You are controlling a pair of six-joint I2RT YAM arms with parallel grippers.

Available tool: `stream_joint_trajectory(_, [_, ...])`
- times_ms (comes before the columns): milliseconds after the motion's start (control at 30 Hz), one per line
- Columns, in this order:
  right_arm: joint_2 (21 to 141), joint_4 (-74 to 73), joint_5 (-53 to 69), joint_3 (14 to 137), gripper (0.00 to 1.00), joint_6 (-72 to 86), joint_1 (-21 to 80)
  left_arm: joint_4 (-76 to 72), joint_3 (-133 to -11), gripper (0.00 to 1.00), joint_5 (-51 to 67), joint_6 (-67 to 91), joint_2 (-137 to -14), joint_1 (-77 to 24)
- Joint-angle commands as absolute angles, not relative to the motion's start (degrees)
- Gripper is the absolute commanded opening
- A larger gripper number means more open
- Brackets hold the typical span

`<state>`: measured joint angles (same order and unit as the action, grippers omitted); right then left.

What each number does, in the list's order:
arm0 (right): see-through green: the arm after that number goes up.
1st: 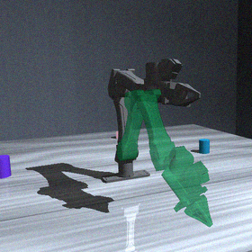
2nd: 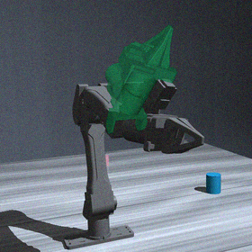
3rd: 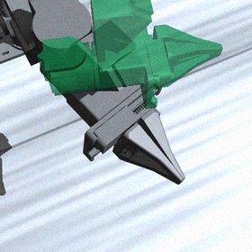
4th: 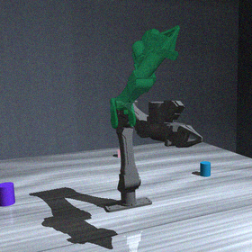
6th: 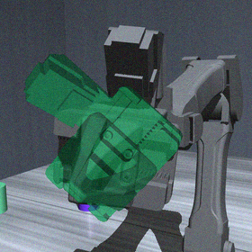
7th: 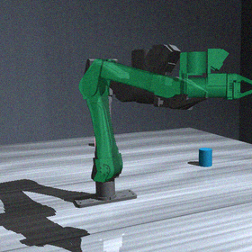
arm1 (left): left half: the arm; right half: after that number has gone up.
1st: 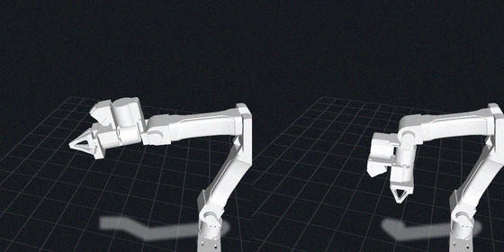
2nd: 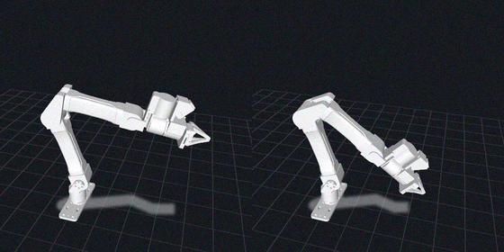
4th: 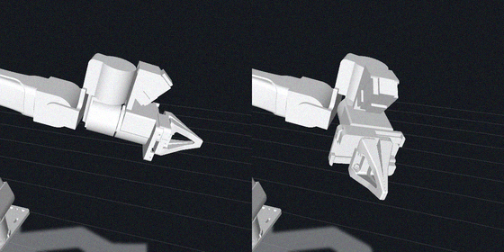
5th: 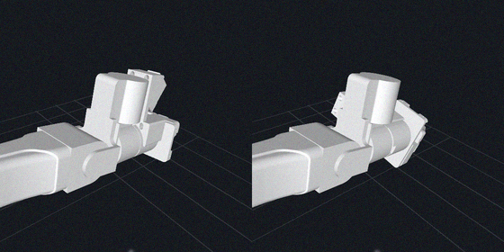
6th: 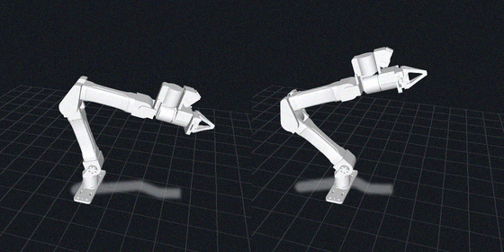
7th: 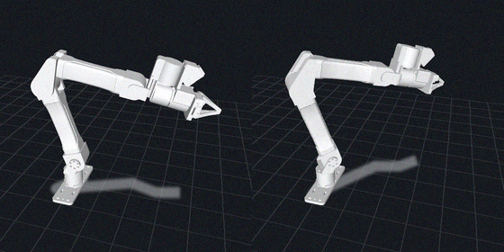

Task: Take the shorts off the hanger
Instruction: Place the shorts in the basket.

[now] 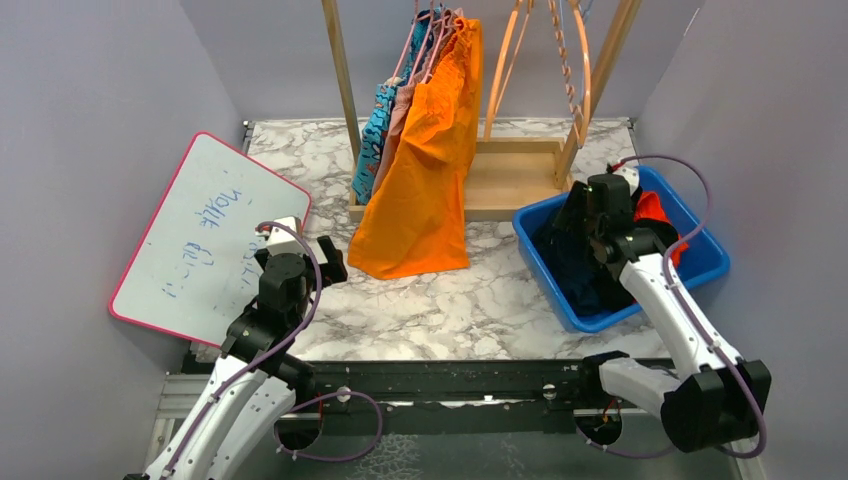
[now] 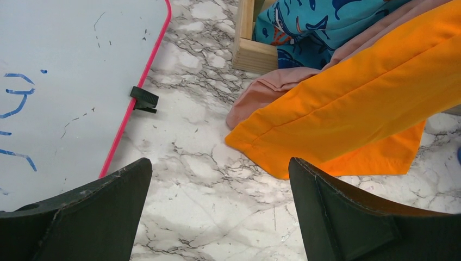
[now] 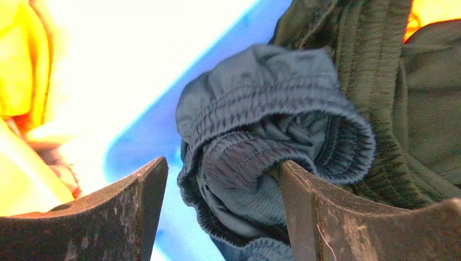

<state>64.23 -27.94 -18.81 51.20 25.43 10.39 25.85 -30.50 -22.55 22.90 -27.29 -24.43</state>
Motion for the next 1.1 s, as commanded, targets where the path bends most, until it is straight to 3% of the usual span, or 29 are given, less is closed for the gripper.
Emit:
stream_joint_trajectory(0, [60.36, -28.86, -22.0, 52.48, 0.74, 24.7, 10.11, 24.41, -30.59, 0.99, -21.26, 22.36, -27.23, -24.11])
stream_joint_trajectory(200, [60.19, -22.32, -19.55, 48.31, 0.46, 24.88, 10.11, 24.35, -30.59, 0.99, -21.17, 22.37, -27.14, -24.08])
stream_joint_trajectory(400, [70.27, -19.32, -16.15, 46.48, 0.39, 25.0, 10.11, 24.38, -30.57, 0.99, -21.27, 22.41, -26.98, -24.09])
stream_joint_trajectory(700, [76.84, -18.48, -13.85, 45.7, 0.4, 23.84, 10.11, 24.37, -30.58, 0.99, -21.16, 22.41, -27.02, -24.08])
stream_joint_trajectory(933, [63.3, -22.02, -10.97, 48.01, 0.59, 20.47, 10.11, 24.3, -30.49, 0.99, -21.09, 22.31, -27.05, -24.08])
stream_joint_trajectory(1067, [56.34, -22.17, -6.44, 47.87, 0.64, 20.17, 10.11, 24.26, -30.49, 0.99, -20.89, 22.32, -27.3, -24.08])
